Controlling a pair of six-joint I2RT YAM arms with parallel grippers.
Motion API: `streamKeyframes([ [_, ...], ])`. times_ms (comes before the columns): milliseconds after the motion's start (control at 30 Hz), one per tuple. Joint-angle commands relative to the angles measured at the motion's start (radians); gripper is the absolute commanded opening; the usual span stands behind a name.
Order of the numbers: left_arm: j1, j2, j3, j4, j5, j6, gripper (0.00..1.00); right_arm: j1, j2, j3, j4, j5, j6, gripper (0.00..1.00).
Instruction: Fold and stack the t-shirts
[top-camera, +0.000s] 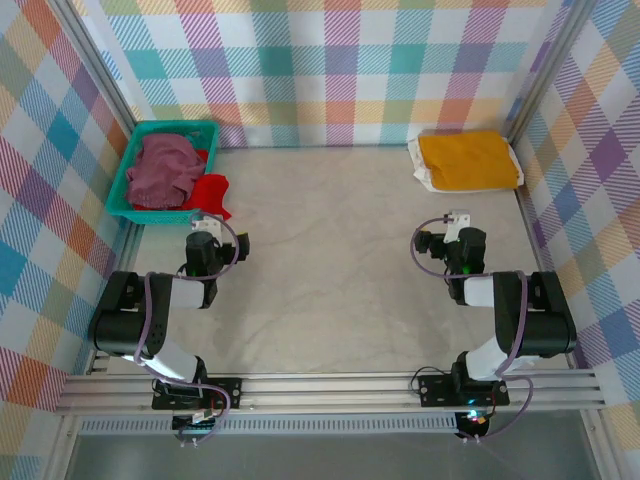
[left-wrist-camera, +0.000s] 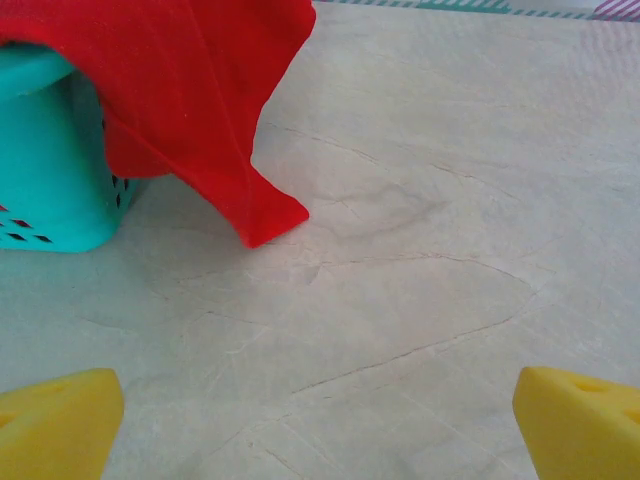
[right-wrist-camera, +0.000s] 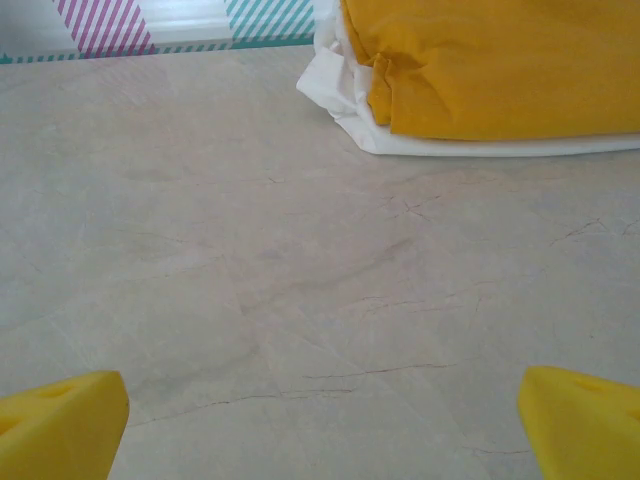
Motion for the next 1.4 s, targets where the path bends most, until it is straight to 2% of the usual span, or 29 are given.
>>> streamKeyframes([
  [0,0.010,0.004,0.009,0.007,0.010,0.011,1.00,-0.001,0.001,0.006,0.015,-0.018,0.009,1.00],
  [933,0.008,-0.017,0.005,0.003,0.016,0.014,1.00,-0.001,-0.016,-0.006,0.039,-0.007,0.016,1.00],
  [967,-0.011,-0.073,0.008,-0.040,-0.011,0.029,1.00,0.007,-0.077,-0.010,0.000,0.031,0.020,1.00],
  [1000,-0.038,-0.143,0.016,-0.108,-0.071,0.037,1.00,0.016,-0.165,0.012,-0.119,0.076,0.034,1.00],
  [1067,-0.065,-0.348,0.048,-0.295,-0.167,-0.021,1.00,0.017,-0.337,0.106,-0.448,0.175,0.202,1.00],
  [1100,-0.065,-0.431,0.063,-0.360,-0.167,-0.072,1.00,0.016,-0.386,0.134,-0.520,0.153,0.244,0.99],
  [1167,-0.063,-0.551,0.139,-0.504,-0.154,-0.128,1.00,0.024,-0.449,0.169,-0.550,-0.008,0.266,1.00],
  [1267,-0.012,-0.480,0.387,-0.808,-0.207,-0.191,1.00,0.077,-0.425,0.284,-0.648,-0.082,0.263,0.99],
  [1367,0.085,-0.260,0.674,-1.029,-0.167,-0.262,1.00,0.155,-0.331,0.451,-0.798,-0.027,0.215,0.99],
])
